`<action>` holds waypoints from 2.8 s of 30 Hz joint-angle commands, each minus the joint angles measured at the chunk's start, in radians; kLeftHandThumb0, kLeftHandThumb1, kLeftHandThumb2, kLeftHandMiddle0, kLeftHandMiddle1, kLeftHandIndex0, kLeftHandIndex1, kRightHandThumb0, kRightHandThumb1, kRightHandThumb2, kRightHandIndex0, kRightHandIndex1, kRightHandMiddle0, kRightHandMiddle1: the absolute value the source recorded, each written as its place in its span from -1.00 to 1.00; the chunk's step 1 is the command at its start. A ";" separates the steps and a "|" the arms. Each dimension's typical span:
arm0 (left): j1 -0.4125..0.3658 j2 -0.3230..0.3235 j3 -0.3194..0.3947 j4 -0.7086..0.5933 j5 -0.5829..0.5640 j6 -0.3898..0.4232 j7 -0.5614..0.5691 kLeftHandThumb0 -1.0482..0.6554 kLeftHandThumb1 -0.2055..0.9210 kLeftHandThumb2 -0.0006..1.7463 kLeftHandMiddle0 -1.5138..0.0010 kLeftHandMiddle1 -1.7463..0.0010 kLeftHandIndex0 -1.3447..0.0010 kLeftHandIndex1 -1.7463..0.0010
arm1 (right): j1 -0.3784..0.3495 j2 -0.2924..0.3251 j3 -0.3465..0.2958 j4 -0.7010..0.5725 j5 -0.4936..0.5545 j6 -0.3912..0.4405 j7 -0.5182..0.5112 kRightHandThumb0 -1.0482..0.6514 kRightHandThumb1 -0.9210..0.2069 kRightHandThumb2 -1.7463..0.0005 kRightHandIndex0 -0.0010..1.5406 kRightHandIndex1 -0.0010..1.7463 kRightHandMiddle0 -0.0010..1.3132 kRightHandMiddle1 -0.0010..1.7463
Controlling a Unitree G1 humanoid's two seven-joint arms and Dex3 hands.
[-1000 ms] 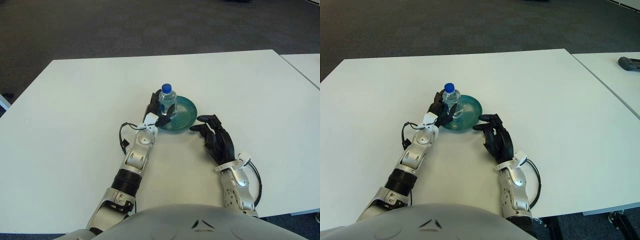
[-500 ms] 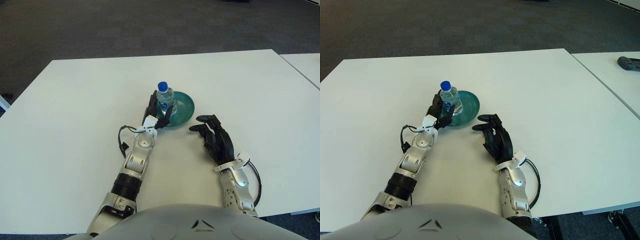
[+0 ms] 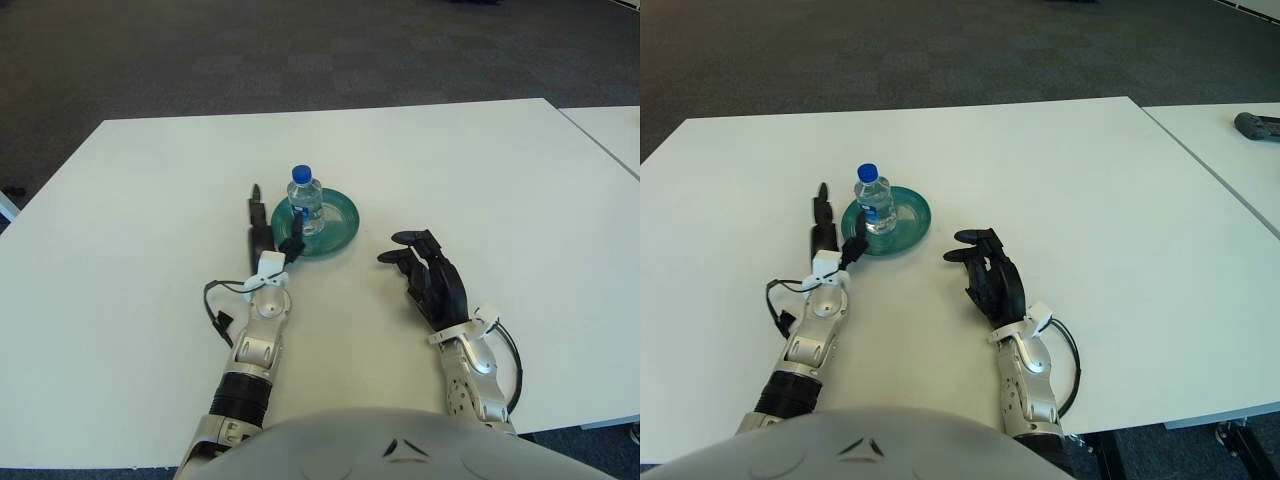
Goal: Put the bottle into the plate.
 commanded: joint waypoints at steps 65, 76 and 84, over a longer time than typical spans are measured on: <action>0.179 -0.074 0.046 -0.100 -0.290 0.116 -0.200 -0.51 1.00 -0.29 0.42 0.14 0.54 -0.31 | 0.021 -0.008 -0.027 0.097 0.007 0.081 -0.007 -0.69 -1.00 0.44 -0.73 0.61 -0.70 0.48; 0.206 -0.042 0.047 -0.161 -0.241 0.163 -0.188 -0.56 1.00 -0.11 0.46 0.44 0.83 -0.18 | 0.020 -0.008 -0.027 0.097 0.007 0.081 -0.007 -0.69 -1.00 0.44 -0.73 0.61 -0.70 0.48; 0.222 -0.057 0.047 -0.196 -0.194 0.144 -0.159 -0.53 1.00 -0.09 0.44 0.47 0.89 -0.16 | 0.020 -0.008 -0.027 0.097 0.007 0.081 -0.007 -0.69 -1.00 0.44 -0.73 0.61 -0.70 0.48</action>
